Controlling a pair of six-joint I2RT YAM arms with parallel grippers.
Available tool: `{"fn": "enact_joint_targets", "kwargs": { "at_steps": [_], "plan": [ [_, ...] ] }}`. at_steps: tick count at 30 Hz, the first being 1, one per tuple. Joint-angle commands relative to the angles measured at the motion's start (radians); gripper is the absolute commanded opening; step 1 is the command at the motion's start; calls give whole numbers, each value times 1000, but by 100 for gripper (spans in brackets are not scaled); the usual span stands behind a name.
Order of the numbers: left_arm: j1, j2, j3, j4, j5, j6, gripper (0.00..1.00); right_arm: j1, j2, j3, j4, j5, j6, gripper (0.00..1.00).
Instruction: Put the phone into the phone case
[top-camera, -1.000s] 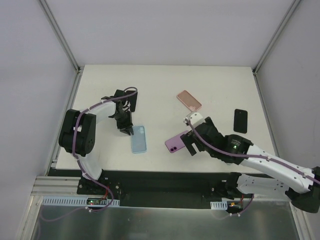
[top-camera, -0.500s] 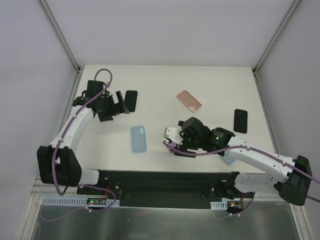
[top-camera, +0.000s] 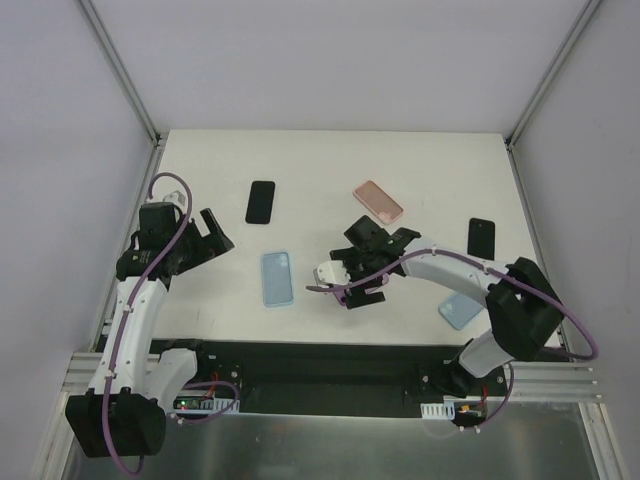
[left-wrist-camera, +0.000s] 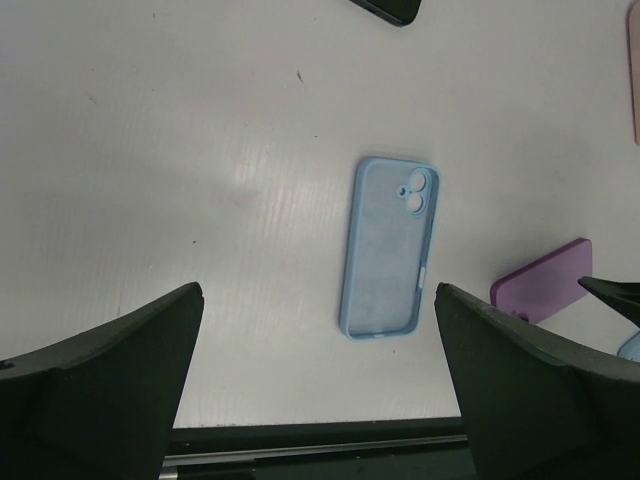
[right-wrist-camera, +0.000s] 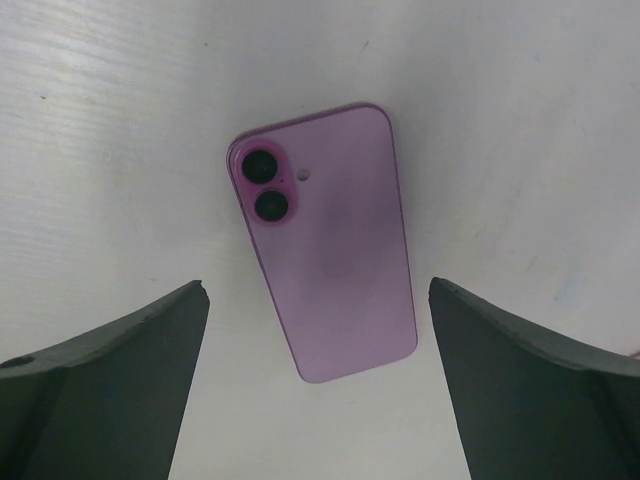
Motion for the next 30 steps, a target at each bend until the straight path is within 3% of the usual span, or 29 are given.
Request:
{"fn": "enact_joint_targets", "kwargs": {
  "at_steps": [1, 10, 30],
  "plan": [
    [0, -53, -10, 7, -29, 9, 99, -8, 79, 74, 11, -103, -123, 94],
    [-3, -65, -18, 5, -12, 8, 99, -9, 180, 129, -25, -69, -148, 94],
    [-20, -58, -15, 5, -26, 11, 99, -31, 249, 72, 8, -14, -138, 95]
  ]
}}
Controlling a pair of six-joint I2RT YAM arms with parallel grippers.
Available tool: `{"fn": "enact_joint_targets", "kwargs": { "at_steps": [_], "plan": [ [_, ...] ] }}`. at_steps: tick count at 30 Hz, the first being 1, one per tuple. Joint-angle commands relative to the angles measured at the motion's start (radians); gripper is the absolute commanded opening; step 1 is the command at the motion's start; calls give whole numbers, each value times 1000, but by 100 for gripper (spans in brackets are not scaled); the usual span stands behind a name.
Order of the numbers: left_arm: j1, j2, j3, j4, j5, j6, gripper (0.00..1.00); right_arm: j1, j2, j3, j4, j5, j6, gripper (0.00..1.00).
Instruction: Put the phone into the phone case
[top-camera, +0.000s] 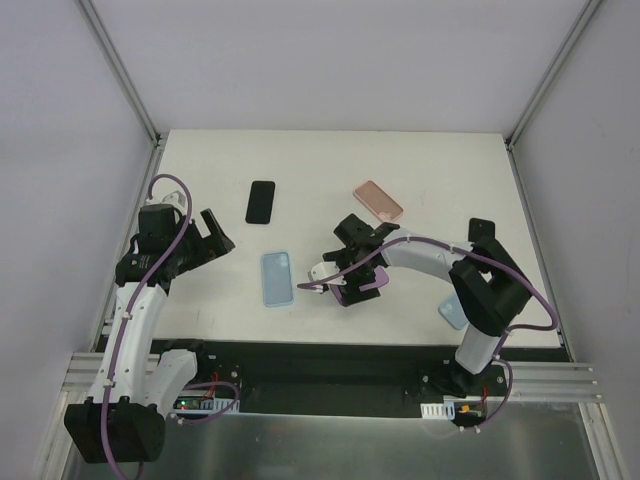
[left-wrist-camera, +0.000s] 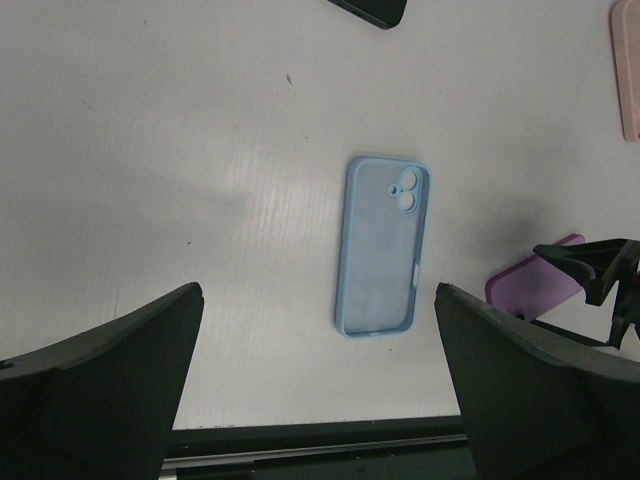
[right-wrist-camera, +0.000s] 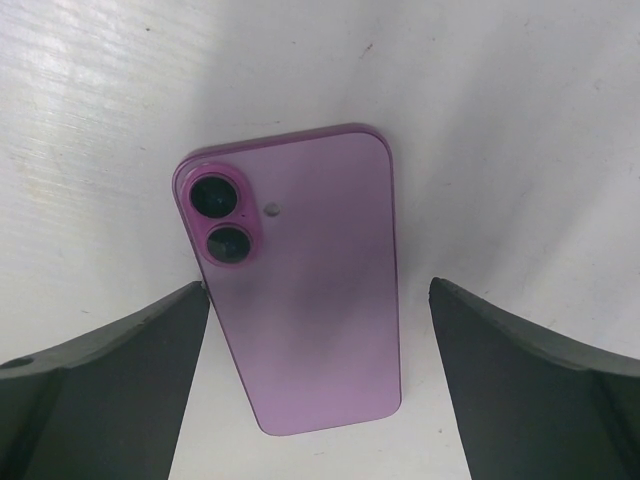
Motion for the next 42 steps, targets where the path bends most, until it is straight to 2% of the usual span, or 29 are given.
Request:
{"fn": "enact_joint_targets", "kwargs": {
  "at_steps": [1, 3, 7, 15, 21, 27, 30, 33, 37, 42],
  "plan": [
    [-5, -12, -5, 8, -19, 11, 99, -6, 20, -14, 0, 1, -12, 94],
    [-5, -6, -5, 8, -17, 11, 99, -6, 31, -6, -5, 1, -6, 93],
    [-7, -5, -3, 8, -14, 11, 99, -5, 60, 47, -67, 9, -2, 85],
    [-10, -3, -3, 8, -16, 11, 99, 0, 107, 139, -176, 38, -8, 82],
    [-10, 3, 0, 8, -25, 8, 99, 14, 132, 152, -175, 58, 6, 83],
    [-10, -6, 3, 8, -30, -17, 98, 23, 153, 161, -100, 47, 103, 69],
    [-11, -23, -3, 9, -21, -31, 98, 17, 155, 185, -88, 7, 176, 65],
    [-8, -37, -23, 11, 25, -54, 96, 3, 144, 202, -75, -60, 227, 65],
    [-10, -52, -93, 38, 163, -133, 92, -5, 107, 173, -35, -111, 262, 64],
    [-8, -48, -218, 181, 332, -224, 82, -23, 64, 124, 35, -148, 298, 64]
  ]
}}
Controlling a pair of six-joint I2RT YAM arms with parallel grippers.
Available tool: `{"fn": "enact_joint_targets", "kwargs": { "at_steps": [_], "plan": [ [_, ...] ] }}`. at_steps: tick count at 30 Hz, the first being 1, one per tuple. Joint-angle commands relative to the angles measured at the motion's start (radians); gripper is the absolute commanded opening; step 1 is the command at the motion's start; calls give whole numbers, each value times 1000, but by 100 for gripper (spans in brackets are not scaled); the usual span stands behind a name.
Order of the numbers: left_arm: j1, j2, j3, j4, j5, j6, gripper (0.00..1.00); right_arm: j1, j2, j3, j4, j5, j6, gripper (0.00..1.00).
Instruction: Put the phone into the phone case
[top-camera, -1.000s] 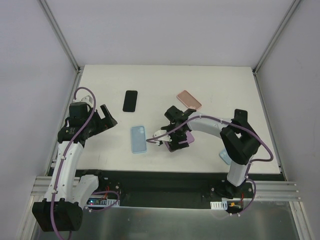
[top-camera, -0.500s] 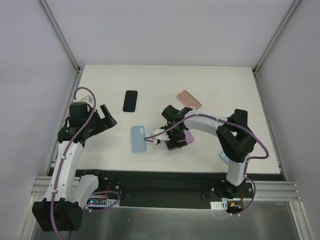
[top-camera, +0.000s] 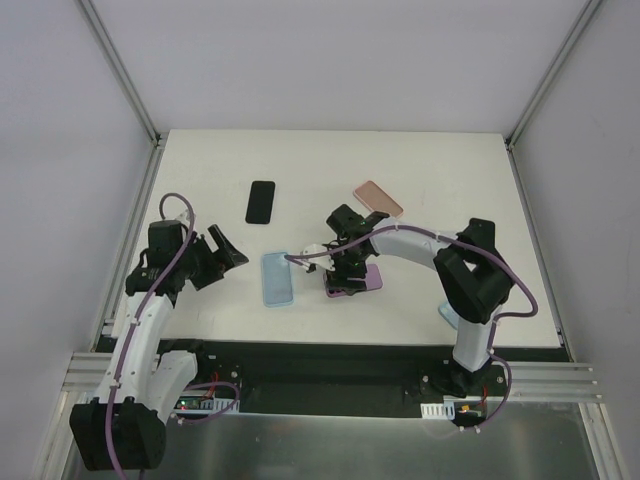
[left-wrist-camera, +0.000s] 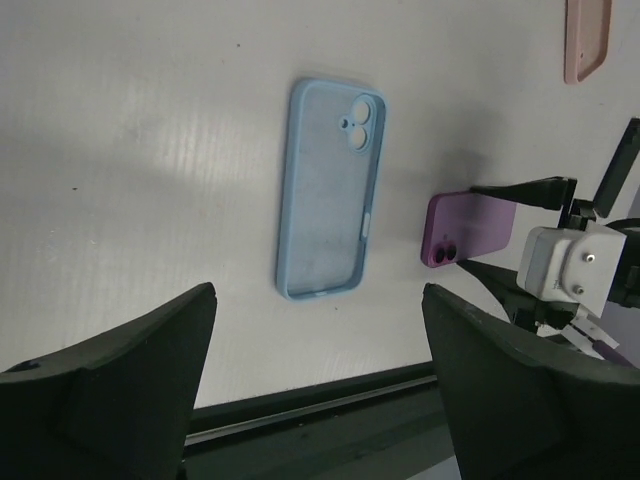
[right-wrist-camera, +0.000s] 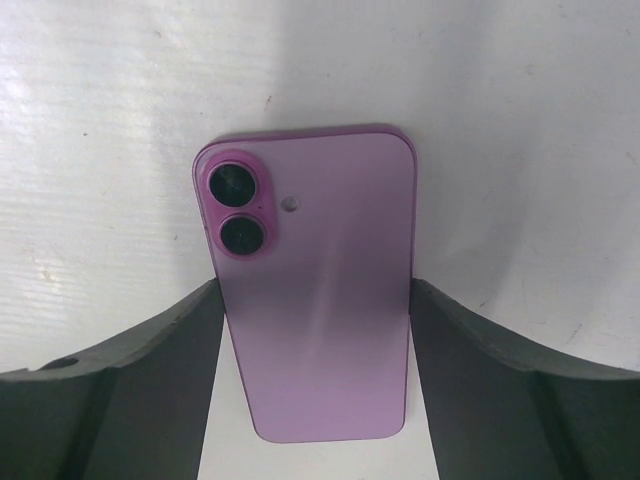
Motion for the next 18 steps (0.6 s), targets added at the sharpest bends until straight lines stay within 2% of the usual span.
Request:
{"fn": "enact_joint_targets", "kwargs": {
  "at_steps": [1, 7, 12, 18],
  "plan": [
    [-9, 3, -77, 125, 184, -103, 81, -9, -70, -35, 106, -122, 55, 63],
    [-50, 26, -78, 188, 198, -155, 80, -23, -122, -112, 193, -157, 101, 62],
    [-197, 51, -81, 239, 127, -215, 79, -32, -155, -167, 273, -191, 147, 61],
    [-306, 143, -70, 313, 64, -258, 77, -44, -201, -213, 324, -208, 167, 60]
  ]
}}
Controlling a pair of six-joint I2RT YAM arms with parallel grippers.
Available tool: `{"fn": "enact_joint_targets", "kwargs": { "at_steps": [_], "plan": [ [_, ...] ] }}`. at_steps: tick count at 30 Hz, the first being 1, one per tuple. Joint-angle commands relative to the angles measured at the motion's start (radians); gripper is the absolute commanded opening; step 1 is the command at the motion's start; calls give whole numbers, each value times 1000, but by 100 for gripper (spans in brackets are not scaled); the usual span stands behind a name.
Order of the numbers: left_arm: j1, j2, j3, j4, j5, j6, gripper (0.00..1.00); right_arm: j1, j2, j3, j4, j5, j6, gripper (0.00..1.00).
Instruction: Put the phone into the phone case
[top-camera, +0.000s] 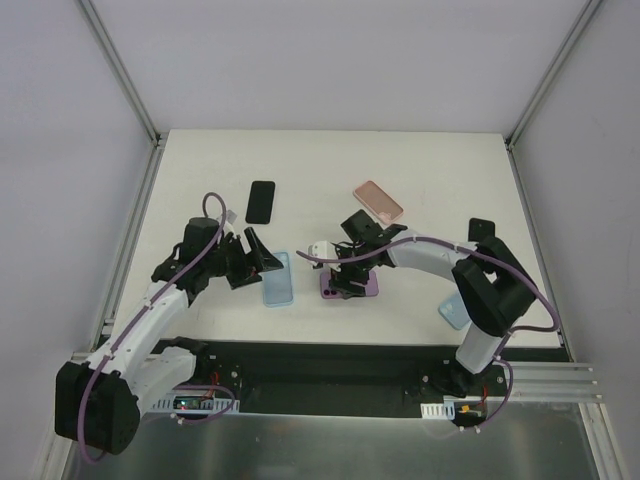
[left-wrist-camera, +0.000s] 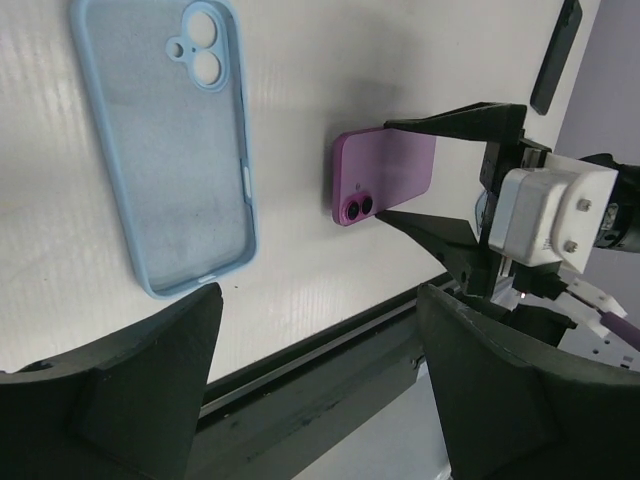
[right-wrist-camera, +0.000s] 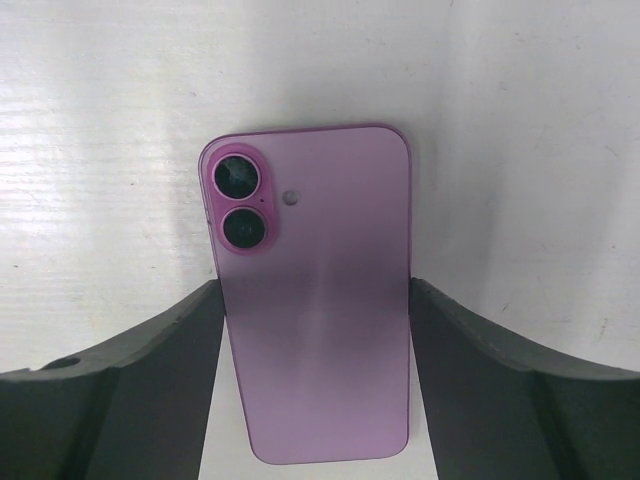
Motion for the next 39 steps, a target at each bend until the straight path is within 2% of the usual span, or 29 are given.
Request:
{"fn": "enact_joint_targets", "kwargs": {
  "at_steps": [1, 11, 22, 33, 39],
  "plan": [
    [-61, 65, 14, 94, -51, -59, 77, -14, -81, -15, 73, -84, 34, 60],
    [-190, 249, 53, 243, -83, -83, 75, -44, -136, -67, 136, -138, 59, 59],
    [-267, 515, 140, 426, -52, -122, 71, -58, -187, -133, 203, -173, 80, 59],
    [-333, 719, 198, 572, -2, -165, 62, -71, -213, -165, 245, -189, 100, 58],
    [-345, 756, 185, 642, 30, -188, 50, -77, -215, -162, 245, -193, 106, 58]
  ]
}}
